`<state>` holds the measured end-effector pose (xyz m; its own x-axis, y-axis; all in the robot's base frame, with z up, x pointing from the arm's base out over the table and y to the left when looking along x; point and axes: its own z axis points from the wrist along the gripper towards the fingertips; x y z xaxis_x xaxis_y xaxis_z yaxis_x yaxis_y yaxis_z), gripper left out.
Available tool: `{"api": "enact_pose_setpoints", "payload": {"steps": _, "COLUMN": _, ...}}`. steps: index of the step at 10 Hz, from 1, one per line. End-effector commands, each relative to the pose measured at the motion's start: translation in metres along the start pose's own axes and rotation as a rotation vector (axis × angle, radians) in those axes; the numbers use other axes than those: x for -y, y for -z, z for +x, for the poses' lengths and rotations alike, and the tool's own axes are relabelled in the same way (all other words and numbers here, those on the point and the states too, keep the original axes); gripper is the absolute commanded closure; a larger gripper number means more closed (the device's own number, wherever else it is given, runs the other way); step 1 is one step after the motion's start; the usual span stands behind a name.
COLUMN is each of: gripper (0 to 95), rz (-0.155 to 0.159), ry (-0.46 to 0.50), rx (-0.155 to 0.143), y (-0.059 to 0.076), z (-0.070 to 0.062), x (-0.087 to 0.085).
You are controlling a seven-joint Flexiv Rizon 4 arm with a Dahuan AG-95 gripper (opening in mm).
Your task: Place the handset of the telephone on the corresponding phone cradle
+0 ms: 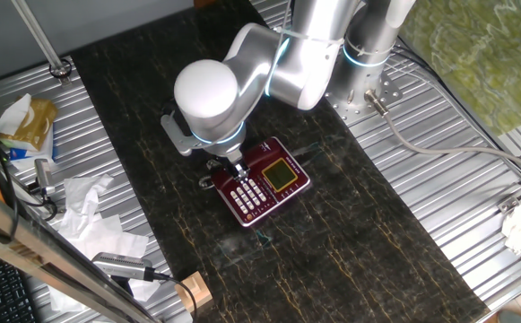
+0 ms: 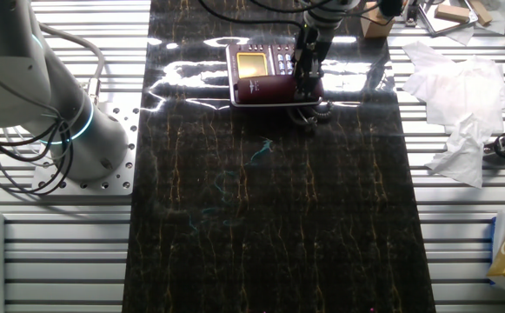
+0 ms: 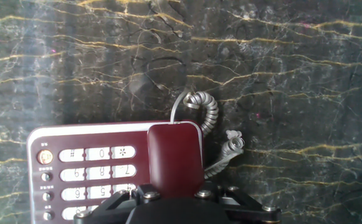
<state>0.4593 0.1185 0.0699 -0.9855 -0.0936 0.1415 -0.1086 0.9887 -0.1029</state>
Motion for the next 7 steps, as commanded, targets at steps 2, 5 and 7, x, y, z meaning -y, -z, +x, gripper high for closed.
{"api": "enact_pose_setpoints", "payload": {"steps": 2, "gripper": 95.0, "rz": -0.001, "ry": -0.003, "rx": 0.002, "y": 0.0002, "z": 0.0017, "x": 0.0012}}
{"api": "enact_pose_setpoints", "payload": {"steps": 5, "gripper": 95.0, "rz": -0.005, "ry": -0.004, "rx": 0.004, "y": -0.0004, "z": 0.0022, "x": 0.0016}}
{"api": "enact_pose_setpoints", "payload": {"steps": 7, "gripper": 95.0, "rz": -0.012, "ry": -0.004, "rx": 0.003, "y": -0.0007, "z": 0.0024, "x": 0.0019}}
